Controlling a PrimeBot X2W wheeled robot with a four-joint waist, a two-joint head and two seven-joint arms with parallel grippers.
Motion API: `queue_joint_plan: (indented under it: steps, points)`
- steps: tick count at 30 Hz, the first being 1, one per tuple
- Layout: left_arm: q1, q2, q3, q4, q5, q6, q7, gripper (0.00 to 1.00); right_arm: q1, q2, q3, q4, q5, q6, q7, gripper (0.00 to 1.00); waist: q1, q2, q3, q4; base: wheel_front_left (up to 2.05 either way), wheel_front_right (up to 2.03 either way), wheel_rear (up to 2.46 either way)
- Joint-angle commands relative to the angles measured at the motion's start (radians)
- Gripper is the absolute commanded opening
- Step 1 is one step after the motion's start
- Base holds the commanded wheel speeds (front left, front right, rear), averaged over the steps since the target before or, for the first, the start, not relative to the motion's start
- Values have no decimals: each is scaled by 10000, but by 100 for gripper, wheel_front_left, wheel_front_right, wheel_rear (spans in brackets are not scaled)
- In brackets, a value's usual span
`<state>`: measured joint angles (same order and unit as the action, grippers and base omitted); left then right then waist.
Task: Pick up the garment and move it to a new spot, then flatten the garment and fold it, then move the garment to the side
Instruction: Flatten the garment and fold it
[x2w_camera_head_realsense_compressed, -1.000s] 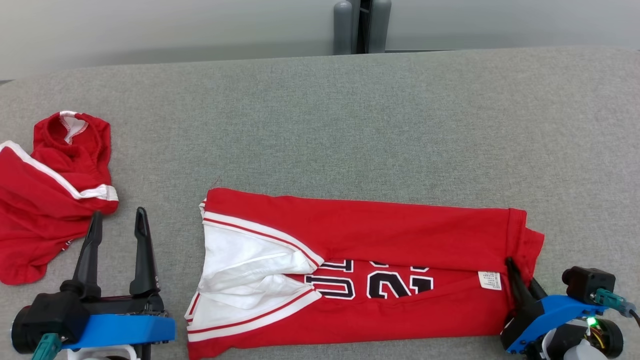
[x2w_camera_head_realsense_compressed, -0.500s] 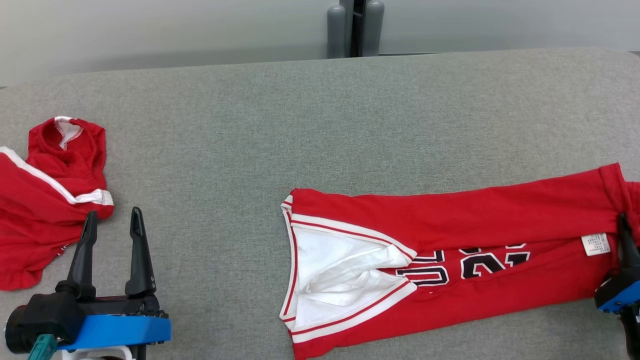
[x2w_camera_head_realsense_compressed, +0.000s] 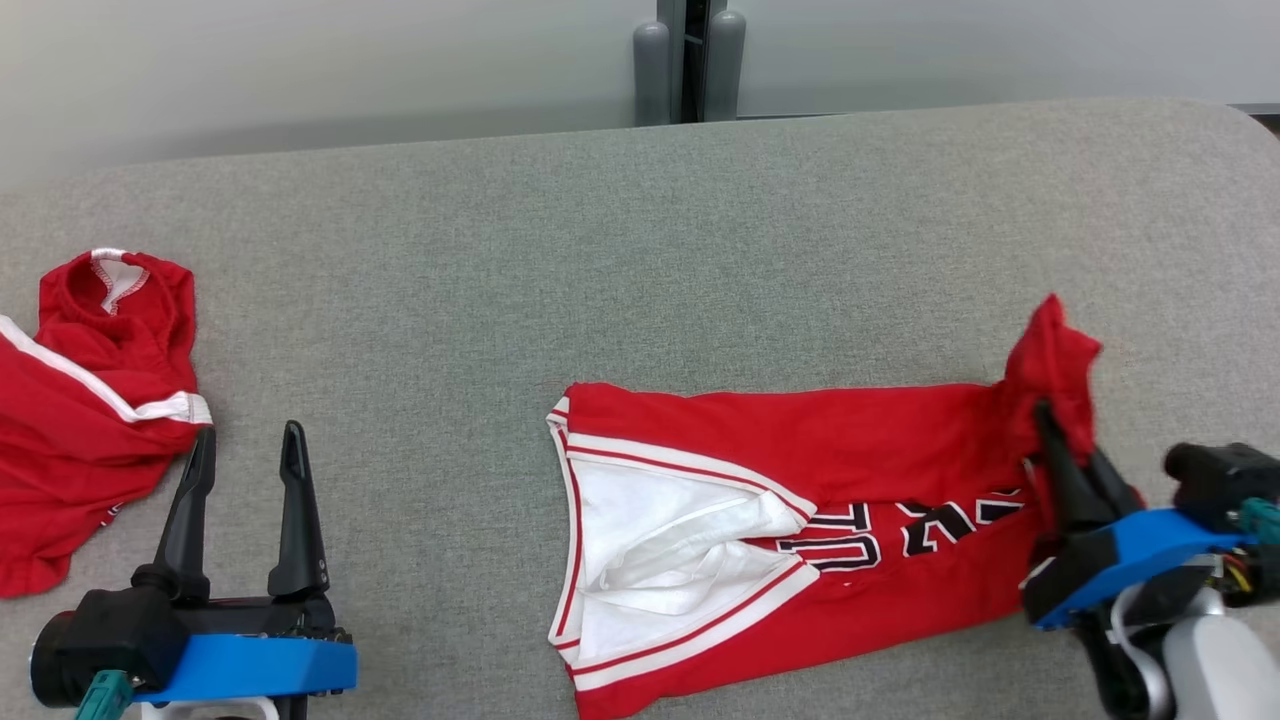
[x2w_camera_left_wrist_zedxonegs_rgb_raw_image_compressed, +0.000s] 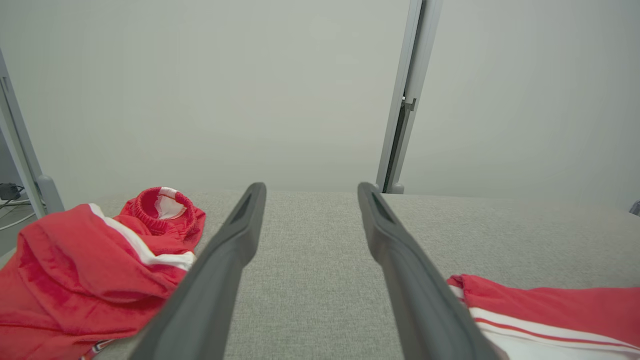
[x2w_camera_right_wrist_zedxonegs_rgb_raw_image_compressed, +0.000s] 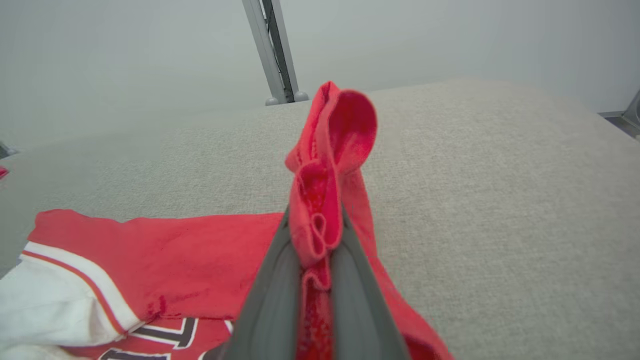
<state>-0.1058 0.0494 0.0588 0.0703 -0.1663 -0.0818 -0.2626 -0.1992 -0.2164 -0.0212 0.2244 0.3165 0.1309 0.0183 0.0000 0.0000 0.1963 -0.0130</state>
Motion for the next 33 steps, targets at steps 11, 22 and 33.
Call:
queue_joint_plan:
  steps: [11, 22, 33]
  points:
    - [-162, 28, -250, 185, -48, 13, -27, 100, -153, 781, 2696, -1059, 344, -4, 439, 0, 0, 0, 114, 155, 0, 0, 0]
    - [-438, 28, -643, 387, -182, 41, -27, 100, -968, 1415, 4732, -315, 624, -4, 93, 0, 0, 0, 390, 623, 0, 0, 0]
    - [-536, 28, -829, 516, -393, 156, -27, 100, -1281, 1666, 5380, 734, 1098, -4, -422, 0, 0, 0, 451, 878, 0, 0, 0]
